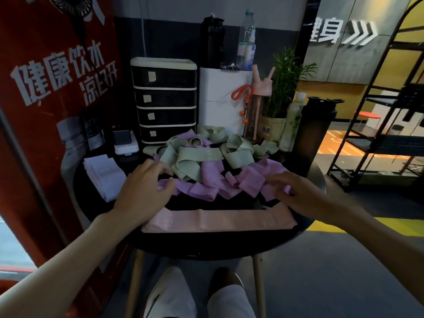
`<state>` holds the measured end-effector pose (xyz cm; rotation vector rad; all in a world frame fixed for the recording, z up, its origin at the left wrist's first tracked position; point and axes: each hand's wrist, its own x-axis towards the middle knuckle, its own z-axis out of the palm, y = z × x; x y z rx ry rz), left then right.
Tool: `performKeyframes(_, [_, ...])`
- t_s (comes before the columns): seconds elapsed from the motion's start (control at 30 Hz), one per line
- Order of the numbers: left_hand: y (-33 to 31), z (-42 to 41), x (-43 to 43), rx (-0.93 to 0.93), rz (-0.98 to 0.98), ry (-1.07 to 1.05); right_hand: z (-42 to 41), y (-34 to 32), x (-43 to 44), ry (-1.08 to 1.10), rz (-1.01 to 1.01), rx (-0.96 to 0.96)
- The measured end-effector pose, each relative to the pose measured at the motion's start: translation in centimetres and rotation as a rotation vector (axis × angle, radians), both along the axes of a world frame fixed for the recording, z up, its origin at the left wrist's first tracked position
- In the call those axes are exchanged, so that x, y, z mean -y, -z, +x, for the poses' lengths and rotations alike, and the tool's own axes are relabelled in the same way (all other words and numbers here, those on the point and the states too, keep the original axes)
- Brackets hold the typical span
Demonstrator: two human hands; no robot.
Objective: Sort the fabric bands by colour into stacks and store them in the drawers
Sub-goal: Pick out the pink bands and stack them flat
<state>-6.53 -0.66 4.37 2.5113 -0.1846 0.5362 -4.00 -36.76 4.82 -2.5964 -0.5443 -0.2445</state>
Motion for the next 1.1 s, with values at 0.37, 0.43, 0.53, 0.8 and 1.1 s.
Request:
performKeyframes(0.37, [0.0, -1.5, -1.3, -0.413, 0.289, 0.202, -3.1, 0.3, 0.5, -0.065, -0.203, -0.251])
performKeyframes(0.43, [-0.2, -1.2, -1.4, -0.452, 0.298, 0.236, -3.1, 0.1, 0.3, -0.099, -0.191, -0.269])
performKeyframes(0.53, [0.0, -0.6, -1.6, -0.449, 0.287, 0.278, -3.1, -0.1, -0.1, -0.106, -0.166, -0.277])
performKeyframes(0.8, [0.8, -1.5, -1.9, -0.305, 0.206, 0.324, -3.6, 1.4, 0.3, 0.015, -0.06, -0.218])
performKeyframes(1.1, [2.1, -2.7, -2.9, -0.203, 0.14, 0.39, -5.4, 2.7, 0.3, 0.019, 0.191, -0.059])
